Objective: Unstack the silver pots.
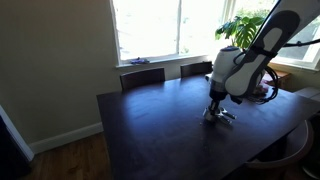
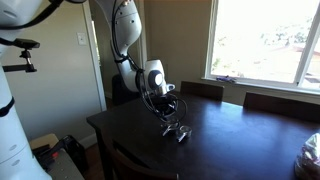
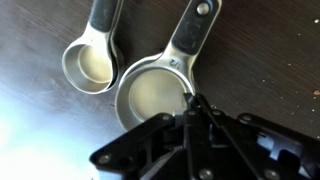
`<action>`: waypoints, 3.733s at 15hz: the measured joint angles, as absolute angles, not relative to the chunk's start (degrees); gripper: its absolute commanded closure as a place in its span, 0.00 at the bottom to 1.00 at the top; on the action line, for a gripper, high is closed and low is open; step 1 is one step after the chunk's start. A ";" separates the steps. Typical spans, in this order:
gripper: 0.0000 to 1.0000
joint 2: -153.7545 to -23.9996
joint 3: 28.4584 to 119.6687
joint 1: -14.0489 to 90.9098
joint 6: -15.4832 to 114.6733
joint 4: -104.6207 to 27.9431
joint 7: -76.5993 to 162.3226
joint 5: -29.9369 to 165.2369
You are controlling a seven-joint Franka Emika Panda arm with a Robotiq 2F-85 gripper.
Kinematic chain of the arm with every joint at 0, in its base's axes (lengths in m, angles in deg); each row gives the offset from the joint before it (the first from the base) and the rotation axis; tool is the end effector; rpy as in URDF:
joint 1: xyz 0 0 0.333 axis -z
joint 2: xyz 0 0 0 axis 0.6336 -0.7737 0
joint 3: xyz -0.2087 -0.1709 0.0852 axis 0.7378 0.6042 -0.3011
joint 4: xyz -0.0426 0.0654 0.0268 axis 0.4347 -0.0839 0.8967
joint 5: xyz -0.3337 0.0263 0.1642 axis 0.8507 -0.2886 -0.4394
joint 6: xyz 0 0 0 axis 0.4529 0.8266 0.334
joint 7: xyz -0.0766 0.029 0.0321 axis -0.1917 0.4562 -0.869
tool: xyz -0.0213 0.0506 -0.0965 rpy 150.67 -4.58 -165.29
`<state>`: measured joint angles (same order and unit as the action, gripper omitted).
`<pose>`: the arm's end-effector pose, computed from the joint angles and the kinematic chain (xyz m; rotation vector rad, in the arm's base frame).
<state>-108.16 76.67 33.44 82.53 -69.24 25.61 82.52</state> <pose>0.5401 0.0090 0.1073 2.8621 0.7827 0.1814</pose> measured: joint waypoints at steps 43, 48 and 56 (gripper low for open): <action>0.42 -107.46 71.29 34.97 71.43 -63.01 29.11 78.86; 0.22 -110.72 71.20 34.97 67.33 -57.70 29.12 78.62; 0.60 -114.85 71.19 35.10 64.10 -52.60 29.12 78.15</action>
<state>-114.85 71.19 35.10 64.10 -52.60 29.12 78.15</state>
